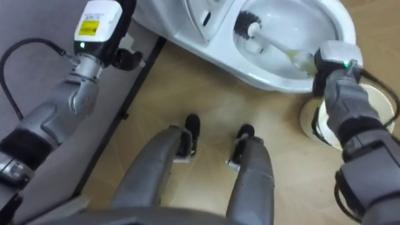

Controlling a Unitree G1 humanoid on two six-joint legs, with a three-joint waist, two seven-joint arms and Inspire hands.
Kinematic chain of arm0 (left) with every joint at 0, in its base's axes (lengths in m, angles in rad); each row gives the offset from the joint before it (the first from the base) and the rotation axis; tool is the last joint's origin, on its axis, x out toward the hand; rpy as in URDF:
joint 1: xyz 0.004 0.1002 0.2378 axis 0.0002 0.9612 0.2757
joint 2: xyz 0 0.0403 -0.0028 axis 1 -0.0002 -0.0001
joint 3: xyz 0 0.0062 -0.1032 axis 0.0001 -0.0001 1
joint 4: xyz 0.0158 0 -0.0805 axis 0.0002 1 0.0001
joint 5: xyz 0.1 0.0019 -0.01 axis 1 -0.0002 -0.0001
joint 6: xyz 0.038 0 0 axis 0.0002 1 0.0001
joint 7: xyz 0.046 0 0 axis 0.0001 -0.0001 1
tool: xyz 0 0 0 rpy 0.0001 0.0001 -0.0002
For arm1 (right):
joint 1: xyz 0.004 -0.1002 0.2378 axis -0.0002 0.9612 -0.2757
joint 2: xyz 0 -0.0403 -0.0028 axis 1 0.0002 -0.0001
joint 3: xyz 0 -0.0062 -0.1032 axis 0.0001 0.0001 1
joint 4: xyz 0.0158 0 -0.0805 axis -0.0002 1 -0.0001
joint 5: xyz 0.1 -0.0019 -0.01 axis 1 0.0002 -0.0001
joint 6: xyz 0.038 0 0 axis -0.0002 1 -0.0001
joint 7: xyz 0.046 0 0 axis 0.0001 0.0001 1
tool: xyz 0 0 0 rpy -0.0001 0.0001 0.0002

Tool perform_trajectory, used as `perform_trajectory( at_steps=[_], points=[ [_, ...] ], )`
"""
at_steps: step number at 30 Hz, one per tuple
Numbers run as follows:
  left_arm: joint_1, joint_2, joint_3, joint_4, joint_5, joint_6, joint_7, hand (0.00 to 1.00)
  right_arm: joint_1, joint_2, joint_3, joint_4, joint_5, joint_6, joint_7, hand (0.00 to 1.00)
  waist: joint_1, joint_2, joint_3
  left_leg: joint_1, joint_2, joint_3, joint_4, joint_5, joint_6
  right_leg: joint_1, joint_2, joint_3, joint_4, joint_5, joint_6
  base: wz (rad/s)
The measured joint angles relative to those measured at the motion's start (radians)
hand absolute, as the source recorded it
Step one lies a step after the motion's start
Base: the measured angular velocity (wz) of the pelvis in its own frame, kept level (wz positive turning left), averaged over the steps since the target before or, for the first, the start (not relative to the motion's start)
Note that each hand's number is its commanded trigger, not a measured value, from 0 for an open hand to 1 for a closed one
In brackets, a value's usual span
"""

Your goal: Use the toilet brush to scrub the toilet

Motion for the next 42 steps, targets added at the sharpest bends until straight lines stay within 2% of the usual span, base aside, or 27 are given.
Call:
perform_trajectory(
  at_steps=[4,6,10,13,16,20,24,27,30,31,32,33,34,35,36,37,38,39,40,41,42],
  points=[
    [-0.040,-0.001,-0.022,0.000,-0.002,0.038,0.051,0.00,-0.040,0.013,-0.021,0.093,0.270,-0.012,0.000,1.00,0.001,0.003,0.0020,-0.063,-0.009,0.017,0.028,0.001,-0.001,-0.083,-0.010,0.031,0.062,-0.014,0.004,0.08],
    [-0.057,-0.003,-0.026,0.001,-0.002,0.043,0.066,0.00,-0.056,0.016,-0.043,0.126,0.373,-0.024,-0.001,1.00,0.001,0.001,0.0034,-0.085,-0.008,0.024,0.036,0.002,-0.002,-0.108,-0.012,0.036,0.077,-0.014,0.003,0.11],
    [-0.089,-0.012,-0.035,0.001,-0.002,0.057,0.094,0.00,-0.090,-0.002,-0.093,0.185,0.583,-0.042,0.001,1.00,-0.003,-0.005,0.0075,-0.132,-0.007,0.037,0.067,0.001,-0.002,-0.157,-0.013,0.053,0.110,-0.019,0.007,0.05],
    [-0.120,-0.024,-0.040,0.001,-0.002,0.061,0.094,0.00,-0.088,-0.007,-0.101,0.224,0.654,-0.049,0.028,1.00,-0.007,-0.013,0.0156,-0.148,0.001,0.039,0.076,0.001,-0.002,-0.162,-0.002,0.057,0.109,-0.021,0.010,0.09],
    [-0.132,-0.029,-0.039,0.001,-0.002,0.063,0.092,0.00,-0.087,-0.004,-0.134,0.243,0.673,-0.049,0.053,1.00,-0.013,-0.012,0.0162,-0.153,0.011,0.045,0.071,0.001,-0.002,-0.159,0.008,0.059,0.090,-0.024,0.015,0.00],
    [-0.147,-0.028,-0.040,0.001,0.000,0.064,0.079,0.00,-0.074,-0.004,-0.161,0.243,0.658,-0.049,0.054,1.00,-0.017,-0.009,0.0172,-0.153,0.014,0.053,0.055,0.001,-0.002,-0.156,0.008,0.059,0.063,-0.025,0.017,-0.05],
    [-0.178,-0.049,-0.040,0.006,0.003,0.068,0.061,0.00,-0.073,-0.003,-0.172,0.244,0.500,-0.040,0.055,1.00,-0.018,0.010,0.0259,-0.152,0.011,0.070,0.023,0.001,-0.002,-0.156,0.001,0.064,0.037,-0.026,0.017,0.05],
    [-0.204,-0.080,-0.038,0.024,0.025,0.069,0.050,0.00,-0.077,-0.005,-0.176,0.240,0.284,-0.038,0.055,1.00,-0.012,0.037,0.0250,-0.149,0.017,0.084,0.013,0.001,-0.002,-0.146,0.001,0.068,0.029,-0.026,0.017,0.12],
    [-0.231,-0.095,-0.039,0.029,0.090,0.051,0.034,0.00,-0.097,-0.003,-0.169,0.215,0.034,-0.037,0.021,1.00,-0.005,0.046,0.0247,-0.123,0.037,0.129,-0.030,0.001,-0.002,-0.134,-0.006,0.068,0.017,-0.031,0.008,0.10],
    [-0.242,-0.110,-0.040,0.030,0.114,0.039,0.026,0.00,-0.097,-0.002,-0.158,0.199,-0.057,-0.035,0.006,1.00,0.001,0.046,0.0250,-0.103,0.055,0.158,-0.049,0.001,-0.002,-0.122,-0.009,0.066,0.006,-0.031,0.008,0.20],
    [-0.243,-0.118,-0.040,0.031,0.123,0.032,0.025,0.00,-0.097,0.000,-0.148,0.194,-0.096,-0.029,-0.001,1.00,0.004,0.046,0.0250,-0.091,0.065,0.174,-0.058,0.001,-0.002,-0.113,-0.009,0.064,0.000,-0.032,0.007,0.15],
    [-0.239,-0.129,-0.040,0.032,0.140,0.017,0.025,0.00,-0.096,0.002,-0.128,0.191,-0.161,-0.005,-0.012,1.00,0.009,0.047,0.0252,-0.068,0.070,0.177,-0.071,0.003,-0.007,-0.093,-0.011,0.053,-0.019,-0.031,0.008,-0.09],
    [-0.228,-0.127,-0.041,0.030,0.157,0.006,0.026,0.00,-0.097,0.000,-0.107,0.175,-0.222,0.016,-0.011,1.00,0.019,0.037,0.0306,-0.060,0.058,0.149,-0.027,-0.013,-0.040,-0.083,-0.019,0.050,-0.042,-0.030,0.010,-0.41],
    [-0.220,-0.121,-0.040,0.030,0.161,0.002,0.029,0.00,-0.098,-0.001,-0.091,0.158,-0.256,0.024,-0.008,1.00,0.036,0.026,0.0332,-0.056,0.049,0.112,0.057,-0.036,-0.045,-0.084,-0.020,0.049,-0.040,-0.029,0.009,-1.37],
    [-0.190,-0.102,-0.041,0.030,0.160,-0.006,0.039,0.00,-0.111,-0.006,-0.041,0.112,-0.322,0.030,0.006,1.00,0.068,0.022,0.0239,-0.004,0.042,0.028,0.181,-0.171,-0.045,-0.087,-0.011,0.017,-0.023,-0.028,0.007,-1.61],
    [-0.185,-0.091,-0.033,0.032,0.155,-0.006,0.058,0.00,-0.116,-0.026,-0.005,0.048,-0.390,0.029,0.008,1.00,0.062,0.030,0.0270,-0.017,0.025,-0.002,0.210,-0.212,-0.006,-0.097,-0.029,-0.022,0.010,-0.025,0.001,-1.36],
    [-0.178,-0.088,-0.027,0.032,0.158,-0.009,0.073,0.00,-0.106,-0.032,-0.004,0.028,-0.415,0.028,0.002,1.00,0.058,0.031,0.0283,-0.019,0.021,-0.012,0.209,-0.212,-0.006,-0.095,-0.037,-0.032,0.016,-0.025,0.001,-0.32],
    [-0.172,-0.086,-0.037,0.032,0.176,-0.031,0.095,0.00,-0.081,-0.035,-0.011,0.020,-0.455,0.032,-0.014,1.00,0.050,0.031,0.0275,-0.017,0.022,-0.018,0.185,-0.209,-0.010,-0.078,-0.041,-0.051,0.023,-0.029,-0.005,0.18],
    [-0.172,-0.083,-0.044,0.032,0.185,-0.057,0.104,0.00,-0.073,-0.035,-0.018,0.010,-0.474,0.037,-0.034,1.00,0.043,0.031,0.0265,-0.016,0.032,-0.017,0.164,-0.195,-0.026,-0.065,-0.036,-0.068,0.019,-0.028,-0.016,0.24],
    [-0.172,-0.080,-0.044,0.032,0.189,-0.066,0.104,0.00,-0.073,-0.035,-0.017,0.003,-0.481,0.036,-0.041,1.00,0.041,0.031,0.0263,-0.015,0.033,-0.019,0.159,-0.176,-0.028,-0.064,-0.033,-0.072,0.019,-0.021,-0.026,0.24],
    [-0.172,-0.077,-0.044,0.032,0.194,-0.079,0.100,0.00,-0.070,-0.034,-0.010,-0.007,-0.513,0.034,-0.059,1.00,0.033,0.030,0.0262,-0.012,0.033,-0.020,0.170,-0.171,-0.032,-0.061,-0.034,-0.073,0.028,0.012,-0.032,0.23]
  ],
)
